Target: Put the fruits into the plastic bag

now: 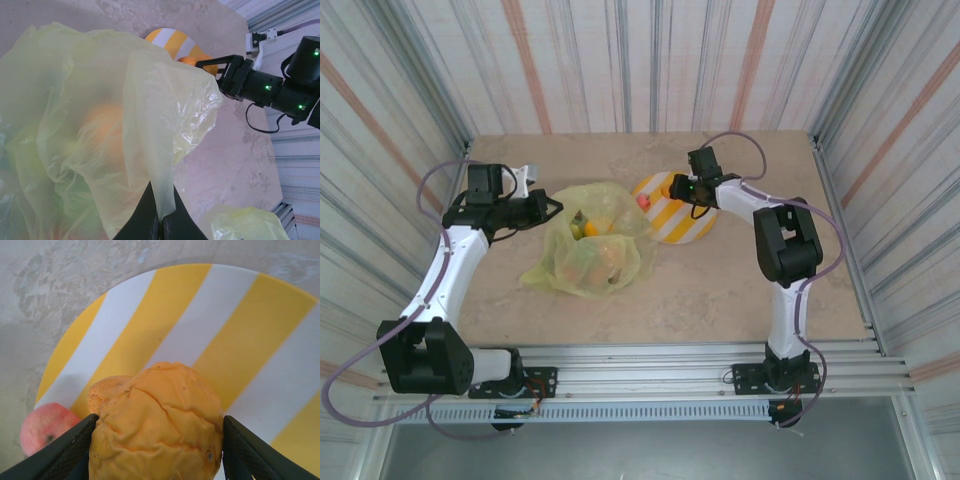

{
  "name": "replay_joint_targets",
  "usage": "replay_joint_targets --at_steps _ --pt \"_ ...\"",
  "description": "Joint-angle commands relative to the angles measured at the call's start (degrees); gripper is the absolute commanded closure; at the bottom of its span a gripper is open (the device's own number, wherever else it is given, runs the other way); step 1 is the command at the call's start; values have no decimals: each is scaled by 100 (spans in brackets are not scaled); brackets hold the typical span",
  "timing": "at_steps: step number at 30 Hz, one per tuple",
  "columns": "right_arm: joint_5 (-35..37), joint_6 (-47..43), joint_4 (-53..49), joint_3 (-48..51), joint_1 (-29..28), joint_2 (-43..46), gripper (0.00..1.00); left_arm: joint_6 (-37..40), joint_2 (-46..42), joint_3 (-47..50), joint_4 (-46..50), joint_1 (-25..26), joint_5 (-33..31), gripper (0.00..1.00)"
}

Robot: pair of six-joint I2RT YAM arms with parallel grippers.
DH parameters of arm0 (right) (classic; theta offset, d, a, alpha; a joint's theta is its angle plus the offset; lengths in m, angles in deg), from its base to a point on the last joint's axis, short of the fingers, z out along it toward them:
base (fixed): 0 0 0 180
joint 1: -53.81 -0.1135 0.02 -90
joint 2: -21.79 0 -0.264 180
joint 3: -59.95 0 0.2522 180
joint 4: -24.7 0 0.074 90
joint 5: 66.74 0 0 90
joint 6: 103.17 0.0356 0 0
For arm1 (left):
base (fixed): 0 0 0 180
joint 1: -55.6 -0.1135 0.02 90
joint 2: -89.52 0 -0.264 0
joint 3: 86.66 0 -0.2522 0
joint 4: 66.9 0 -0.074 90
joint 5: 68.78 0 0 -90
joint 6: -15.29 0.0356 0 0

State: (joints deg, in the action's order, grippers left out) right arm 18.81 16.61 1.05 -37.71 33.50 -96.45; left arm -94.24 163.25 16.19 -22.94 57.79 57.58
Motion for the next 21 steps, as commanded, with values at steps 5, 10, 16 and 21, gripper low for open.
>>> replay_joint_targets --at_steps 5,10,16,21 --pt "-37 -1 253 831 107 867 39 28 45 -61 101 -56 104 100" --pt "-146 -77 379 1446 182 1586 40 37 19 -68 103 -57 82 100" --pt "-703 -79 612 2355 45 2615 42 19 10 -55 97 -63 86 100" --pt "-800 -134 471 2816 -178 3324 42 2 35 -50 81 -78 108 100"
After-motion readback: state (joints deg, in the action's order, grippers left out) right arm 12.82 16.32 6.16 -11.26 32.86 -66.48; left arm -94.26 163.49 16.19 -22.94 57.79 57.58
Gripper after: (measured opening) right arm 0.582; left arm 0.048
